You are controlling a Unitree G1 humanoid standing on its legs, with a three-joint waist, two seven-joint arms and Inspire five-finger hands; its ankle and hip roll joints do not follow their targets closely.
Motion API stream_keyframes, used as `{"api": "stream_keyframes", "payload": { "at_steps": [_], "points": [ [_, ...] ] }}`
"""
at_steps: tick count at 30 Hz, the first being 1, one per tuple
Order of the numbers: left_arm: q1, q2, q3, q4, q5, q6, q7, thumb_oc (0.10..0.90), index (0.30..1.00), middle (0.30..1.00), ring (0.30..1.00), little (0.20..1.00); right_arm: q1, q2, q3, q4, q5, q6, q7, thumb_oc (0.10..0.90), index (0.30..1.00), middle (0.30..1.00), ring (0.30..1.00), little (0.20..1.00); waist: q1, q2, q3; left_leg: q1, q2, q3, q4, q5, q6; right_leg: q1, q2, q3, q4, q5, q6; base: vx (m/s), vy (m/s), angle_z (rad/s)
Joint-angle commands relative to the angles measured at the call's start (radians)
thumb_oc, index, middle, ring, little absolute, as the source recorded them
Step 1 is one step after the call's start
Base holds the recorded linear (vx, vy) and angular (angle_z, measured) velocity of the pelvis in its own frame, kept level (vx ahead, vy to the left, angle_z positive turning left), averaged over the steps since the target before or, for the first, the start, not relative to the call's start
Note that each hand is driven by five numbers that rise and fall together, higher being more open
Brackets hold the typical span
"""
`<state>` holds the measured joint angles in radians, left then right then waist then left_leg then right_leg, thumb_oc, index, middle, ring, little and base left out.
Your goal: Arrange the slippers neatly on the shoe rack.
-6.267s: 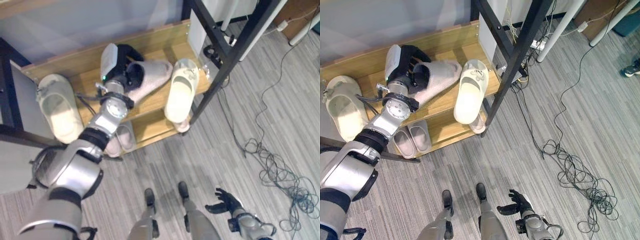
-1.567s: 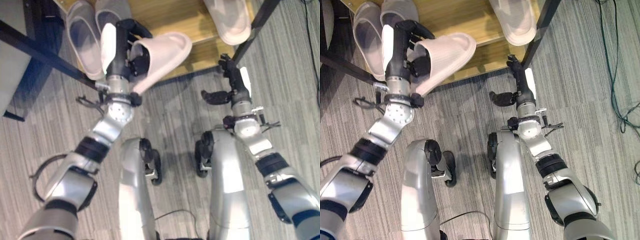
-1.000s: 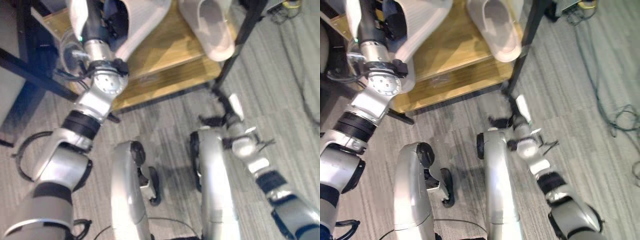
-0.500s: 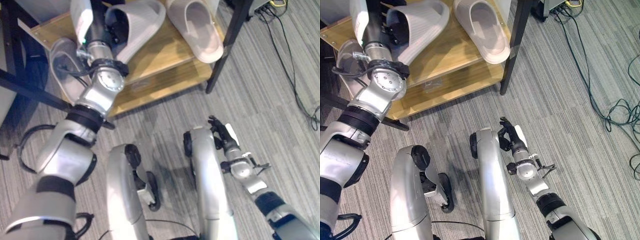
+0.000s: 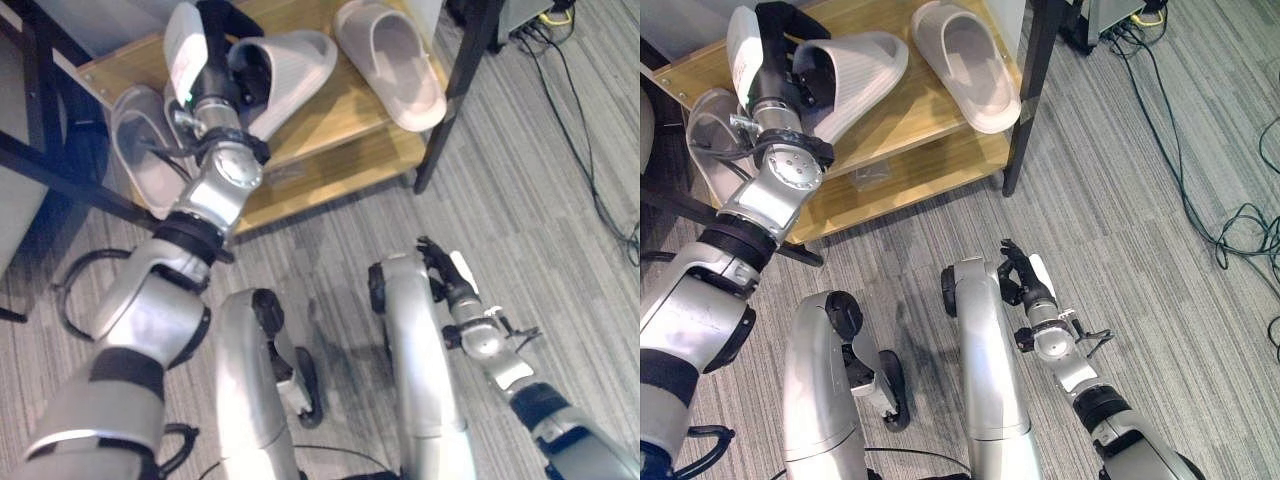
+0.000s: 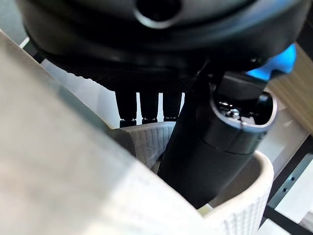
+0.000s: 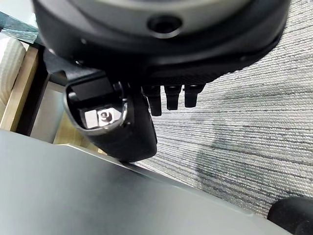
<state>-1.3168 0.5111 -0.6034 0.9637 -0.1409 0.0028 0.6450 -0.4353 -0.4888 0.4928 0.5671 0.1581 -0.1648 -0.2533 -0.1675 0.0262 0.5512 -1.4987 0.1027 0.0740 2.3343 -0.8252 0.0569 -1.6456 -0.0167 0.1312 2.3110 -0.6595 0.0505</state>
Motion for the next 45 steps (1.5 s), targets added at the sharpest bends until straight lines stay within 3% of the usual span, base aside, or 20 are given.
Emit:
{"api": "stream_keyframes", "payload": {
  "at_steps": [1, 3, 10, 27, 45],
  "points": [
    [-0.237, 0.033, 0.007, 0.013, 0.049, -0.04, 0.027, 0.524, 0.486, 0.486, 0.486, 0.486, -0.035, 0.084, 0.126, -0.084, -0.035, -0.057, 0.045, 0.8, 0.9, 0.9, 0.9, 0.9, 0.026, 0.018, -0.031, -0.071, -0.026, -0.102, -0.023, 0.05, -0.051, 0.076, -0.058, 0.064, 0.057, -0.066, 0.007, 0.0, 0.0, 0.0],
    [-0.255, 0.023, 0.001, 0.028, 0.042, -0.039, 0.022, 0.8, 0.9, 0.9, 0.9, 0.9, -0.036, 0.088, 0.134, -0.081, -0.034, -0.056, 0.046, 0.8, 0.9, 0.9, 0.9, 0.9, 0.025, 0.019, -0.031, -0.071, -0.025, -0.101, -0.02, 0.05, -0.049, 0.076, -0.056, 0.068, 0.057, -0.065, 0.007, 0.0, 0.0, 0.0],
    [-0.308, -0.001, -0.022, 0.069, 0.03, -0.038, 0.006, 0.8, 0.9, 0.9, 0.9, 0.9, -0.005, 0.084, 0.142, -0.094, -0.041, -0.059, 0.049, 0.8, 0.9, 0.9, 0.9, 0.9, 0.021, 0.013, -0.031, -0.071, -0.02, -0.096, -0.017, 0.05, -0.044, 0.076, -0.06, 0.082, 0.057, -0.065, 0.013, 0.0, 0.0, 0.0],
    [-0.256, 0.024, 0.012, -0.047, -0.001, -0.057, -0.008, 0.8, 0.9, 0.9, 0.9, 0.9, 0.033, 0.078, 0.142, -0.111, -0.06, -0.049, 0.059, 0.8, 0.9, 0.9, 0.9, 0.9, 0.029, 0.018, -0.031, -0.071, -0.043, -0.091, -0.011, 0.044, -0.058, 0.076, -0.06, 0.097, 0.086, -0.073, 0.003, 0.0, 0.0, 0.0],
    [-0.36, -0.058, -0.015, 0.187, -0.099, -0.05, -0.103, 0.8, 0.9, 0.9, 0.9, 0.9, -0.029, 0.102, 0.175, -0.046, -0.035, -0.037, 0.068, 0.8, 0.9, 0.9, 0.9, 0.9, 0.017, 0.016, -0.031, -0.071, -0.044, -0.094, -0.017, 0.044, -0.069, 0.076, -0.059, 0.102, 0.093, -0.072, 0.0, 0.0, -0.002, 0.0]
  ]
}}
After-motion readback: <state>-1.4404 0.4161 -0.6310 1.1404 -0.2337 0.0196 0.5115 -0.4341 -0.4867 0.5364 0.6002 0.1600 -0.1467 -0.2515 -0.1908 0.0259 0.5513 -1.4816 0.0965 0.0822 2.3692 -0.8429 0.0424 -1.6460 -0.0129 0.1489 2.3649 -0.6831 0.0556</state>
